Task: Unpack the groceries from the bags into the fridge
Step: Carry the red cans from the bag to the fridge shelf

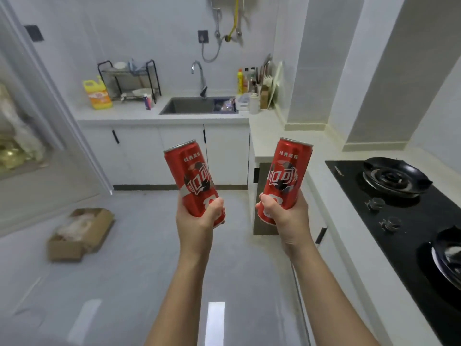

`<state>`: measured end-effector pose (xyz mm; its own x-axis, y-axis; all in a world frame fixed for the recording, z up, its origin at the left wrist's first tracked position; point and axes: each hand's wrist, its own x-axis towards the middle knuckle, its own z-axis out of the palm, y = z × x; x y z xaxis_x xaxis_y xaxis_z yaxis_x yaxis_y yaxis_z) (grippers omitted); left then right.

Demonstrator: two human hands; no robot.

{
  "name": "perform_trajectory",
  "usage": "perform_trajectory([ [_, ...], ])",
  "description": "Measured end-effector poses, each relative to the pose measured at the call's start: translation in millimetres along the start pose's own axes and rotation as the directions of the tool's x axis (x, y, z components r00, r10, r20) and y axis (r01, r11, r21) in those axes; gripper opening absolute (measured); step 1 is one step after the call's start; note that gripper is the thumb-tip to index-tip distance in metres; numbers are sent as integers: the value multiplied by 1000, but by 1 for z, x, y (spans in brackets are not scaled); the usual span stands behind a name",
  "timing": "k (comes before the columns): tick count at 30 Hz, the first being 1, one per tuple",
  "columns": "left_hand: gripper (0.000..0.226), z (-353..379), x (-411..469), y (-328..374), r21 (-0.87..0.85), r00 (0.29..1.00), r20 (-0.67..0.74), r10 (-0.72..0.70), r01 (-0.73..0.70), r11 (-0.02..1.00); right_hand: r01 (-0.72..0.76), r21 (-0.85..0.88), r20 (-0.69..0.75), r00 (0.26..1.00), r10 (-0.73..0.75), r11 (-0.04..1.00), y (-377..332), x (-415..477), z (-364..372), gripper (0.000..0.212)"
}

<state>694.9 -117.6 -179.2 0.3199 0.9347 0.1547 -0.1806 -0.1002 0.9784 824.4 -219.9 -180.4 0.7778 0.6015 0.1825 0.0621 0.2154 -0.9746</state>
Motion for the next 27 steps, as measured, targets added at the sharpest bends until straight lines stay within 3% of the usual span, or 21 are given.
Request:
perform_trajectory([
  [6,65,-64,8,6,25,978,-196,67,-63,998,-28,-19,217,976,31,999,4,4,71,57],
  [12,50,-102,4,16,95,916,-378,134,-106,990,-56,21,438,898,41,998,11,11,127,49],
  [19,72,-122,-14,33,198,741,-632,227,-129,972,-119,110,687,727,11,987,4,20,174,44],
  [24,47,-118,-42,44,270,584,-750,309,-156,950,-154,143,823,568,-31,978,-3,14,190,55],
  [27,45,-116,-65,50,314,473,-807,354,-165,935,-184,146,882,470,-43,972,-7,1,197,55],
])
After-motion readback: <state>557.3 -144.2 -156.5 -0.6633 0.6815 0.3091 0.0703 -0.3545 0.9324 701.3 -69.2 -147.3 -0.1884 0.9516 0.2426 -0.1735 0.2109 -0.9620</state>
